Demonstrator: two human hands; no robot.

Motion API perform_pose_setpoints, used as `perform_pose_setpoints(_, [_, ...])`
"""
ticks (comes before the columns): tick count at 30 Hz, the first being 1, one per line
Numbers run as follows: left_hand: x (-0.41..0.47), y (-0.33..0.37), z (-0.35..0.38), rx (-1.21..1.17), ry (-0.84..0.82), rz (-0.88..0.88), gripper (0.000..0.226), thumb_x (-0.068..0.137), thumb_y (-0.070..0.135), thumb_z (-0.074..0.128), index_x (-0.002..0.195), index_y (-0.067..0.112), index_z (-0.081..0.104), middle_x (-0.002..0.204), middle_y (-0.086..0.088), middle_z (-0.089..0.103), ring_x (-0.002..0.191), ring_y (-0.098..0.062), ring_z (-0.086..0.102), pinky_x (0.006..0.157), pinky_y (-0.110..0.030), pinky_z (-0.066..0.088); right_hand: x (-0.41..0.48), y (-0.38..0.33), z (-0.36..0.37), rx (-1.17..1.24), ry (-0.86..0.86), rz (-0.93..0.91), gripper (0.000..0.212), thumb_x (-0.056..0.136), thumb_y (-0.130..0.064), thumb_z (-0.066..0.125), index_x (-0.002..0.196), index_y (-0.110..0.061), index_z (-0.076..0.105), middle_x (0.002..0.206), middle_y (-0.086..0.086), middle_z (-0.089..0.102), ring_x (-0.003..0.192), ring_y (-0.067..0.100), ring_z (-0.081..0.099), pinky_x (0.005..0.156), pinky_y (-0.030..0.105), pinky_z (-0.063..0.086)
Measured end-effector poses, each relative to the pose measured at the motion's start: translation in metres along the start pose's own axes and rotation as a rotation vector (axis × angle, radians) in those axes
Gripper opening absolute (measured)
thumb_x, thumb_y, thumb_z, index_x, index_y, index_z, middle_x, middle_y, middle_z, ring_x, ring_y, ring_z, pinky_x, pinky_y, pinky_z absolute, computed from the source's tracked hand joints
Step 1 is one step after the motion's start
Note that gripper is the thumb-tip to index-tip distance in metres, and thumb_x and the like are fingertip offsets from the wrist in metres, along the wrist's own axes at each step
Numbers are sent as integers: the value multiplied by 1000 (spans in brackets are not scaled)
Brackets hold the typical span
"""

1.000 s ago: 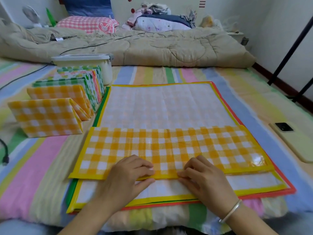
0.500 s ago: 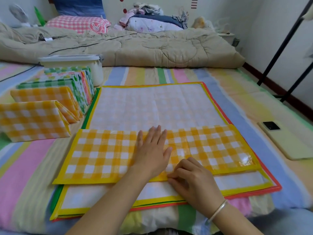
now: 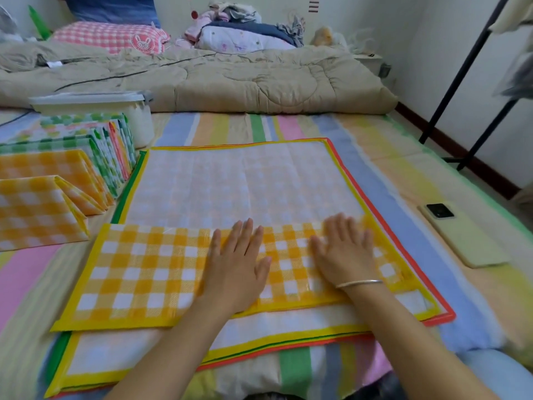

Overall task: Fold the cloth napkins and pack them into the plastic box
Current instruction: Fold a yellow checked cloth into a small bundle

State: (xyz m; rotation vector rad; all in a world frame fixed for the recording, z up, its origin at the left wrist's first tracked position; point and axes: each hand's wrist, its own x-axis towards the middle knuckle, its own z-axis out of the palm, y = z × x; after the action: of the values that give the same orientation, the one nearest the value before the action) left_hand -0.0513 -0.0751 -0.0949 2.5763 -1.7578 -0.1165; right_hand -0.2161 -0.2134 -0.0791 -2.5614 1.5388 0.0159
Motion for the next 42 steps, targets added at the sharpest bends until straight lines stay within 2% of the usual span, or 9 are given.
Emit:
perform_pose_setpoints(7, [-1,-35,-18,-173,-29,-149,61,107,43,13,160,17,2,167,3,-5,152,-9,-9,125,-37,-3,2,24,0,8,-12,64,77,97,-62,13,156,-15,-4,163,1,-11,149,14,-14,119,43,-13])
perform_pose_setpoints(11, [-33,-103,-21,43,-20,-625,91,91,76,7,160,16,-1,167,-6,-7,154,-18,-7,122,-52,-3,3,26,1,4,-15,68,78,97,-63,13,156,-15,-4,163,0,-11,149,14,-15,119,43,-14])
perform_pose_setpoints(16, [-40,-106,-23,47,-64,-669,105,82,84,0,158,12,-9,166,-15,-10,153,-28,-12,116,-65,-9,2,23,2,28,0,60,77,97,-63,15,156,-16,-4,163,-1,-10,149,13,-15,119,43,-13])
perform_pose_setpoints(19, [-39,-95,-30,180,98,-547,86,96,67,21,160,12,3,166,-17,-2,153,-32,-7,119,-61,-7,5,26,-1,81,14,61,77,97,-63,20,157,-18,0,163,-2,-9,149,16,-14,120,43,-9])
perform_pose_setpoints(22, [-30,-60,-36,-9,309,-155,58,101,26,49,155,16,32,166,-7,14,154,-24,9,125,-46,7,7,27,-2,109,18,66,74,97,-62,24,156,-20,7,164,-2,-5,150,23,-12,120,43,-4])
perform_pose_setpoints(26, [-14,15,-42,-297,151,346,43,101,25,50,144,26,50,155,8,41,141,-15,37,116,-38,33,17,33,-7,135,94,46,56,99,-47,19,145,-22,40,157,0,30,146,27,19,119,43,16])
perform_pose_setpoints(29, [9,48,-49,-79,91,349,35,103,43,42,128,27,61,128,7,61,118,-19,55,91,-38,49,30,44,-28,114,145,28,39,99,-29,33,128,-25,57,137,2,52,127,30,39,100,42,39])
perform_pose_setpoints(33, [34,68,-65,202,49,333,49,98,60,44,125,20,58,116,0,65,103,-28,62,73,-34,40,58,58,-55,-38,-29,-40,34,95,-25,47,128,-26,54,130,6,49,123,27,42,96,40,44])
perform_pose_setpoints(42, [36,68,-64,177,-53,327,88,73,89,48,132,24,47,117,5,63,100,-23,58,70,-35,37,87,57,-93,-83,-342,-48,39,83,-45,71,102,-11,66,93,2,65,89,22,62,76,32,50])
